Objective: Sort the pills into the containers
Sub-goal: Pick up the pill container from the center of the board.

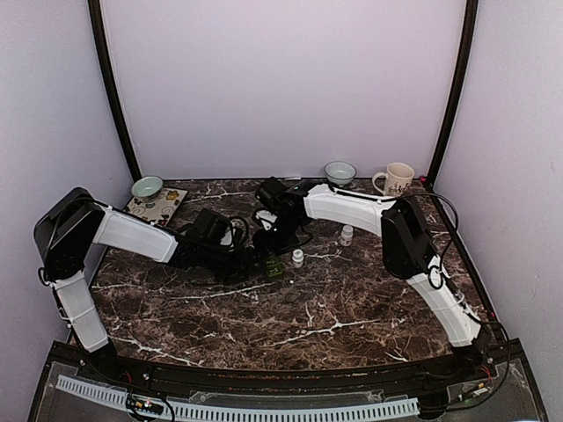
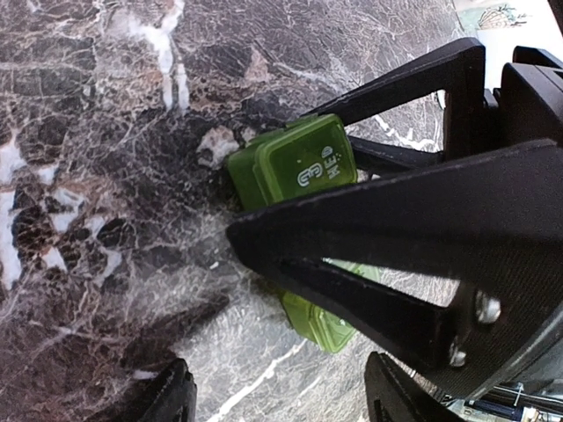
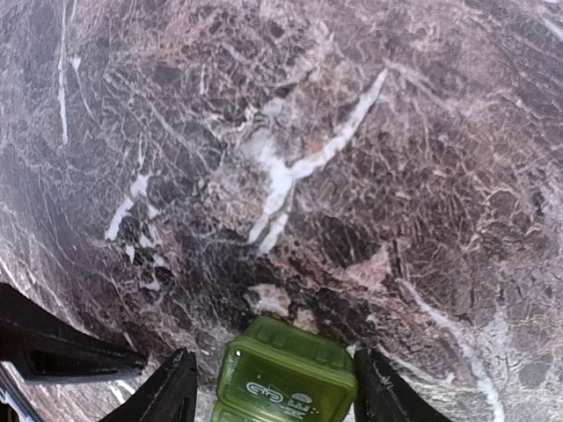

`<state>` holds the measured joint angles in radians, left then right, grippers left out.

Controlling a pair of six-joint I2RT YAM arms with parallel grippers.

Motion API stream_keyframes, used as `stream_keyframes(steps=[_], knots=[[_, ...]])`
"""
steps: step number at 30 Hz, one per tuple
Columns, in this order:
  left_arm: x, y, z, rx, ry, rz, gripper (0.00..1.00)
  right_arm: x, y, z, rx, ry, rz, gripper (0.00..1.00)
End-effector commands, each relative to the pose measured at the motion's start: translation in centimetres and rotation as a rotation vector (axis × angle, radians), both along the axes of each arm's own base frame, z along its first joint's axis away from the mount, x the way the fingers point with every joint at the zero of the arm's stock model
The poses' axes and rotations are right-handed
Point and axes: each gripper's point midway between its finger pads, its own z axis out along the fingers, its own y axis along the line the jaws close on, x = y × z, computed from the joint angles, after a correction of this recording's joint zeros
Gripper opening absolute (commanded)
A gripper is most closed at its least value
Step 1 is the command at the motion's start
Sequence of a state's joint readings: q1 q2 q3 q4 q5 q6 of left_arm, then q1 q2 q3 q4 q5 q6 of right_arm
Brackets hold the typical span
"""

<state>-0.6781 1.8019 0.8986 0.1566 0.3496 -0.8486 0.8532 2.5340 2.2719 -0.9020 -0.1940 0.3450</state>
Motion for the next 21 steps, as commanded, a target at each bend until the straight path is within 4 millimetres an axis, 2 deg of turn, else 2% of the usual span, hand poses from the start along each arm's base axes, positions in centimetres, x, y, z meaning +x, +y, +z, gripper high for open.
stream_keyframes(steps=[1, 6, 10, 21], knots=[[-0.8, 0.9, -2.1, 0.062, 0.035, -0.007, 0.68, -0.5, -0.5, -1.7, -0.083, -0.002, 0.010, 0.58], [-0.9, 1.0, -2.4, 0.060, 0.034, -0.005, 0.68, -0.8, -1.2, -2.4, -0.122, -0.003, 0.009, 0.49], [-1.0, 1.0, -2.5, 0.054, 0.033, -0.005, 0.68, -0.6, -1.1, -1.9, -0.118, -0.012, 0.003, 0.37], [-1.1, 1.4, -1.6, 0.028, -0.012, 0.006, 0.71, 0.5, 0.5, 2.5, 0.000, -0.054, -0.027, 0.24]])
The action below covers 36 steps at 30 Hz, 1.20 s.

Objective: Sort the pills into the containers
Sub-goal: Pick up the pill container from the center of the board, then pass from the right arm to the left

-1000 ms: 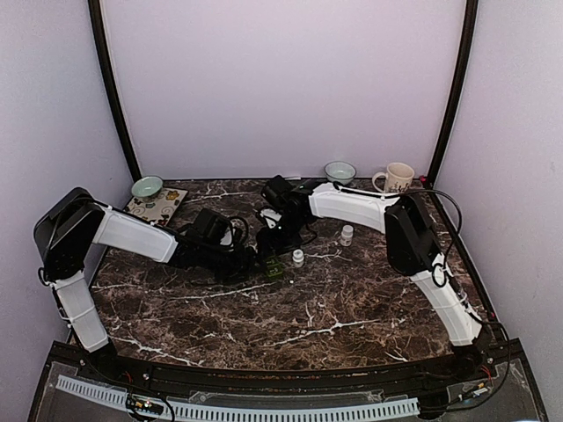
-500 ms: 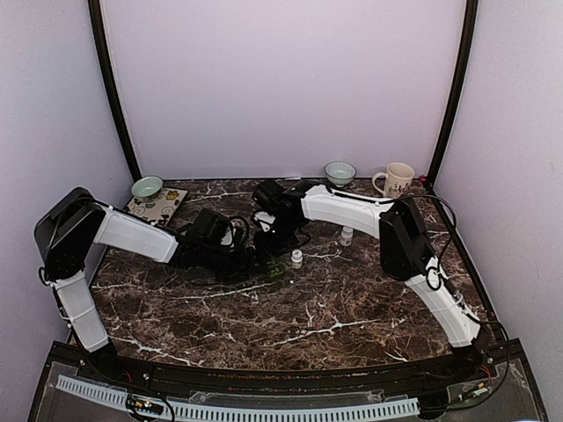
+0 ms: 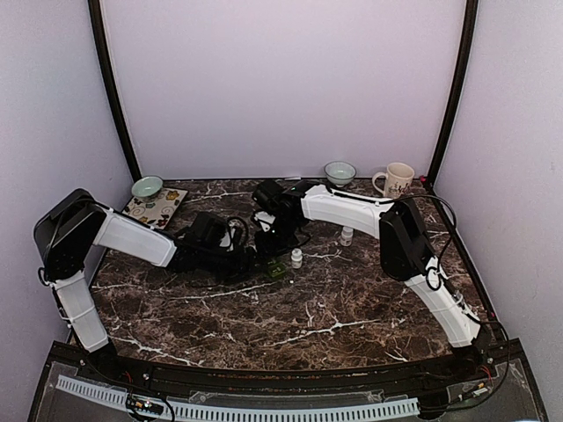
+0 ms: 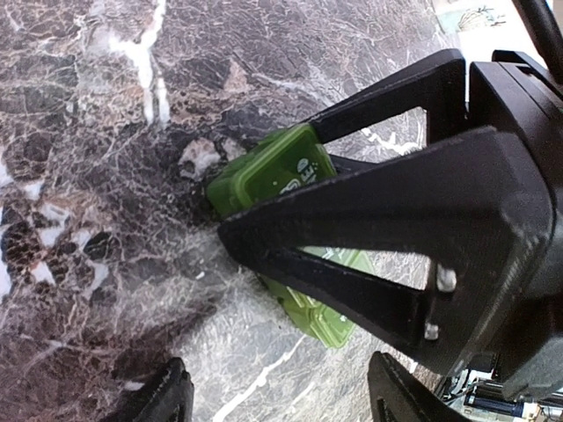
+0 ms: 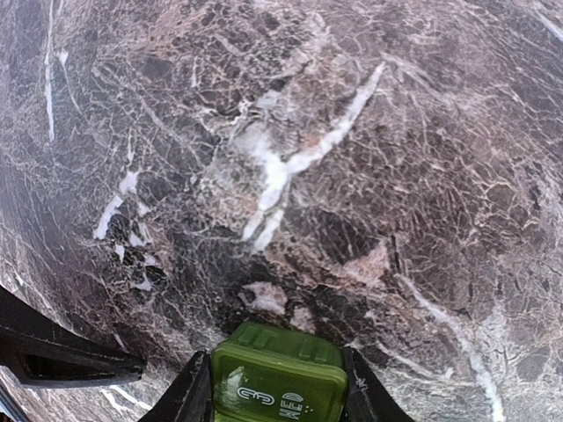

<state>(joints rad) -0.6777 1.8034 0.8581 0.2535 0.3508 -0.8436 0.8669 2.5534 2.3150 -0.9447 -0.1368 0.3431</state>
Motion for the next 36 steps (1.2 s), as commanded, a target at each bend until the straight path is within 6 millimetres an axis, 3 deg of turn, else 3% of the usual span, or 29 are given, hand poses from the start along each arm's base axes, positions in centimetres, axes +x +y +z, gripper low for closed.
stream_keyframes(steps=[1, 7, 16, 28, 36], knots=[[-1.3, 1.7, -1.6, 0.064, 0.028, 0.015, 0.71, 0.5, 0.7, 3.1, 0.062, -0.028, -0.023, 0.23], [-1.3, 2.5, -1.0, 0.070, -0.001, 0.045, 0.72, 0.8, 1.4, 5.7, 0.136, -0.047, -0.038, 0.21], [-0.5, 2.3, 0.7, 0.038, -0.087, 0.080, 0.72, 0.6, 1.9, 7.4, 0.194, -0.038, -0.046, 0.20], [0.3, -0.5, 3.5, -0.123, -0.163, 0.044, 0.73, 0.1, 1.9, 7.8, 0.222, -0.024, -0.063, 0.20], [0.1, -1.5, 3.9, -0.185, -0.160, 0.016, 0.73, 0.0, 1.9, 7.8, 0.232, -0.018, -0.067, 0.19]])
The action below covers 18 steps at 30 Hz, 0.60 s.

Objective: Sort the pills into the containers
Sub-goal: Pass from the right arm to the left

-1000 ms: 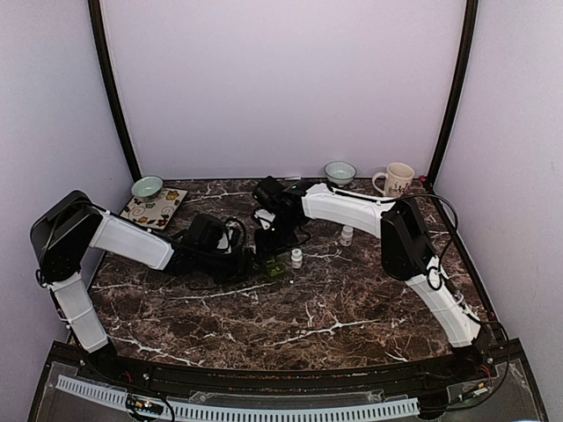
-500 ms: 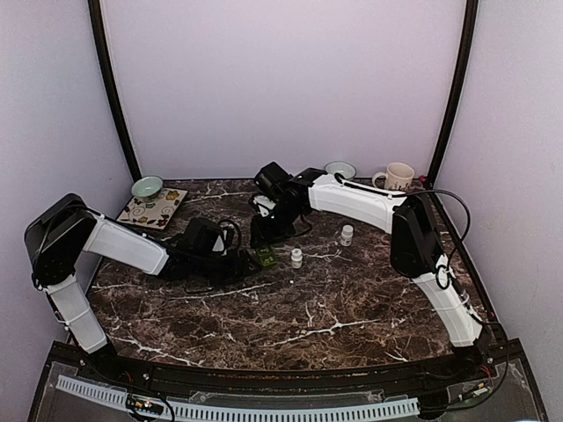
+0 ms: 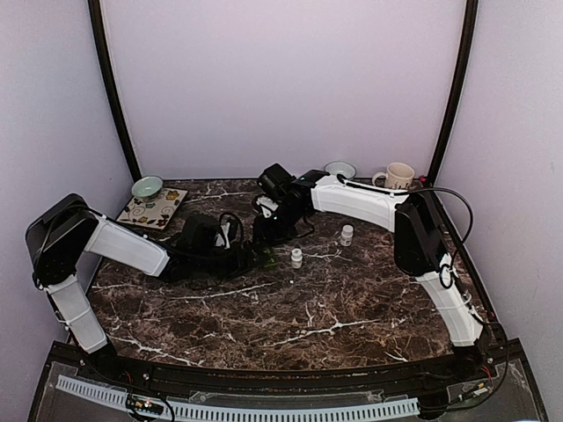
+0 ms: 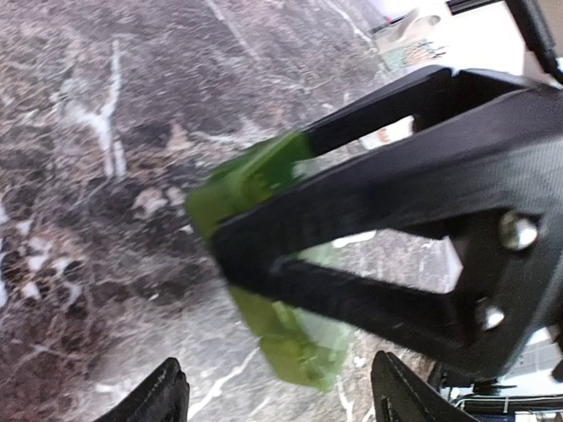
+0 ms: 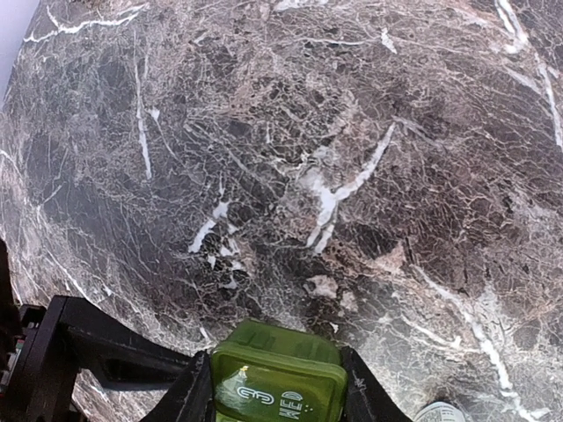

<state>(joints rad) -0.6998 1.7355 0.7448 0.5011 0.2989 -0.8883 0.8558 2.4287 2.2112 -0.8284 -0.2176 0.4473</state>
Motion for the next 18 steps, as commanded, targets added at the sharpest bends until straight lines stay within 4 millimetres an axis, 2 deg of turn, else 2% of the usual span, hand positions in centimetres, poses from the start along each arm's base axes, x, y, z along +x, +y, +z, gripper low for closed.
stream_keyframes(steps=[1, 13, 18], knots=[[-0.4, -1.1, 0.9, -0.065, -0.018, -0.037, 0.73, -0.1, 0.7, 3.0, 0.066, -0.032, -0.001, 0.19], [-1.0, -1.3, -0.2, -0.037, -0.002, -0.091, 0.72, -0.6, 0.4, 3.3, 0.088, -0.014, 0.014, 0.17], [-0.6, -1.7, 0.3, -0.046, -0.042, -0.109, 0.72, -1.0, 0.3, 3.4, 0.091, 0.001, 0.014, 0.16]])
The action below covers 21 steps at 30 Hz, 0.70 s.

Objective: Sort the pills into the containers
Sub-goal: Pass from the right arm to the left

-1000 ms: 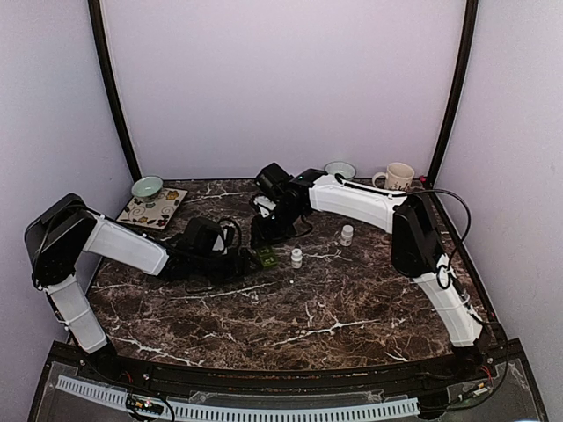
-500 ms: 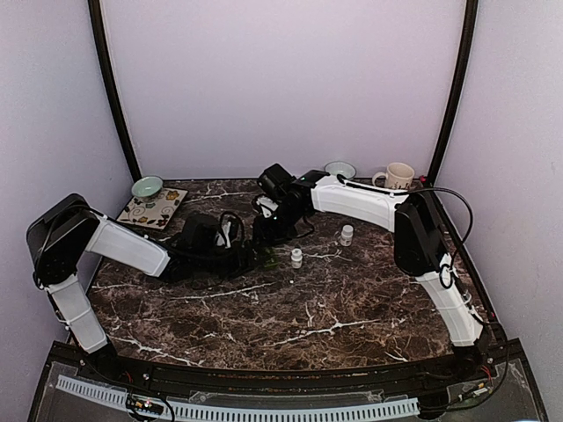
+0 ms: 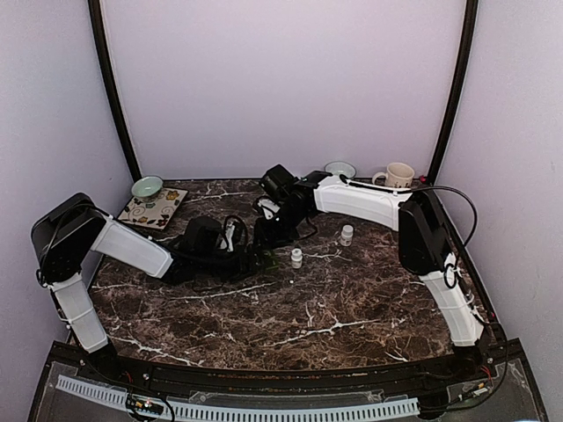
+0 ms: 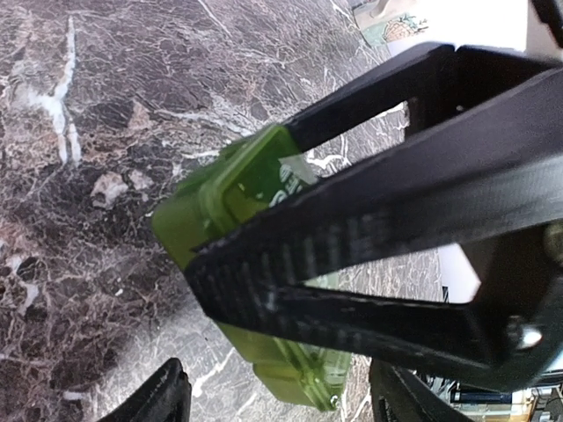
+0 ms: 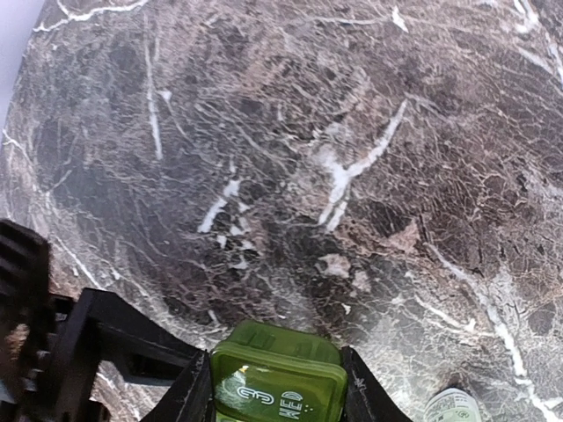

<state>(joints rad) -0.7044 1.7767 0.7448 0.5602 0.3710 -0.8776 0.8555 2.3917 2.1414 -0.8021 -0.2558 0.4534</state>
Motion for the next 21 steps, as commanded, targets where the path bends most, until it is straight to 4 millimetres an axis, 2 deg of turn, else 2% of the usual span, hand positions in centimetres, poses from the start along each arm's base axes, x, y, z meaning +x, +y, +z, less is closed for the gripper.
stream_keyframes(steps=[1, 13, 21], knots=[[0.2, -0.6, 0.7, -0.010, -0.053, -0.043, 0.71, 0.1, 0.5, 3.6, 0.075, -0.032, -0.001, 0.16], [0.4, -1.2, 1.6, 0.016, -0.116, -0.117, 0.70, -0.4, 0.9, 4.4, 0.105, -0.013, 0.004, 0.14], [0.6, -1.2, 2.1, 0.015, -0.118, -0.121, 0.58, -0.6, 0.9, 4.8, 0.117, -0.021, 0.002, 0.13]])
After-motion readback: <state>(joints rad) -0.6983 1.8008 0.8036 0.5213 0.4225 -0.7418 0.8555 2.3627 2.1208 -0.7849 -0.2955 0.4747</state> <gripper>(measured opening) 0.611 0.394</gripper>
